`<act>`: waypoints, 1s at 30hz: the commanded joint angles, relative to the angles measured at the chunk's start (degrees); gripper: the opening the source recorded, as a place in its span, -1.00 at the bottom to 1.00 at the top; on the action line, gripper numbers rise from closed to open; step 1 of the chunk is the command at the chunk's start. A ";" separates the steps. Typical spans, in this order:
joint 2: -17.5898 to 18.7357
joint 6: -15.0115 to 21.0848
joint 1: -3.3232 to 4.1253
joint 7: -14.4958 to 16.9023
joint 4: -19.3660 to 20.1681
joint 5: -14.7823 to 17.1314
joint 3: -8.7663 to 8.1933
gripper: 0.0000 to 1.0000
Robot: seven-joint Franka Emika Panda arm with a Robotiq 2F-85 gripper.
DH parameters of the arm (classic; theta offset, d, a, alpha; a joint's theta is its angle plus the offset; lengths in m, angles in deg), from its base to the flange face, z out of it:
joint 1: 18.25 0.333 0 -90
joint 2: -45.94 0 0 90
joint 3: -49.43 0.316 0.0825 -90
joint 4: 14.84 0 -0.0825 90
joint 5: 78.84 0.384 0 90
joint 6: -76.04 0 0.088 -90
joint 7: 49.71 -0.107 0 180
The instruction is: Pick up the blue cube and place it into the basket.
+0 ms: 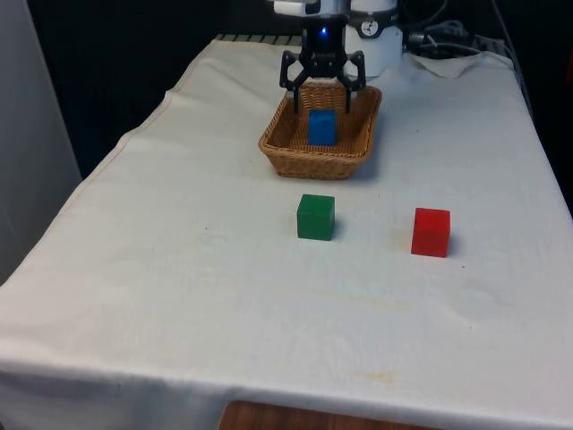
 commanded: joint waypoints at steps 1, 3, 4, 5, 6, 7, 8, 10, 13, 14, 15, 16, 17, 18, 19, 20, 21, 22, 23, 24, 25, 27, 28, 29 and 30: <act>-0.52 -0.69 0.00 -0.06 -0.11 0.06 0.00 1.00; -0.69 -0.69 0.00 0.00 -0.17 0.00 0.00 1.00; -1.20 -1.32 0.06 0.00 -0.23 0.17 0.00 1.00; -1.32 -1.55 0.06 0.00 -0.40 0.17 0.00 1.00; -1.49 -1.78 0.06 -0.06 -0.57 0.17 0.06 1.00; -1.60 -1.95 0.11 -0.06 -0.74 0.17 0.06 1.00; -1.66 -2.18 0.11 -0.06 -0.92 0.17 0.06 1.00; -1.89 -2.86 0.11 -0.11 -1.55 0.11 0.11 1.00; -1.95 -3.32 0.00 0.00 -2.29 0.00 0.11 1.00; -2.23 -4.30 0.11 -0.17 -2.81 0.11 0.23 1.00; -2.35 -4.64 0.11 -0.17 -3.15 0.11 0.23 1.00; -2.35 -5.04 0.11 -0.17 -3.50 0.17 0.23 1.00; -2.41 -5.39 0.11 -0.11 -3.90 0.17 0.23 1.00; -2.41 -5.79 0.11 -0.11 -4.24 0.23 0.23 1.00; -2.41 -6.42 0.11 -0.06 -4.98 0.29 0.23 1.00; -2.41 -6.76 0.17 0.00 -5.44 0.34 0.23 1.00; -2.35 -7.05 0.17 0.00 -5.79 0.34 0.23 1.00; -2.35 -7.33 0.17 0.06 -6.13 0.40 0.23 1.00; -2.23 -6.99 0.00 0.00 -6.07 0.00 0.17 1.00; -2.29 -7.79 0.17 0.06 -6.59 0.40 0.23 1.00; -2.29 -8.19 0.23 0.06 -7.05 0.46 0.23 1.00; -2.23 -8.82 0.23 0.06 -7.79 0.52 0.29 1.00; -2.18 -9.22 0.23 0.06 -8.25 0.52 0.29 1.00; -2.12 -9.80 0.23 0.06 -9.00 0.57 0.34 1.00; -2.01 -10.08 0.23 0.06 -9.34 0.57 0.40 1.00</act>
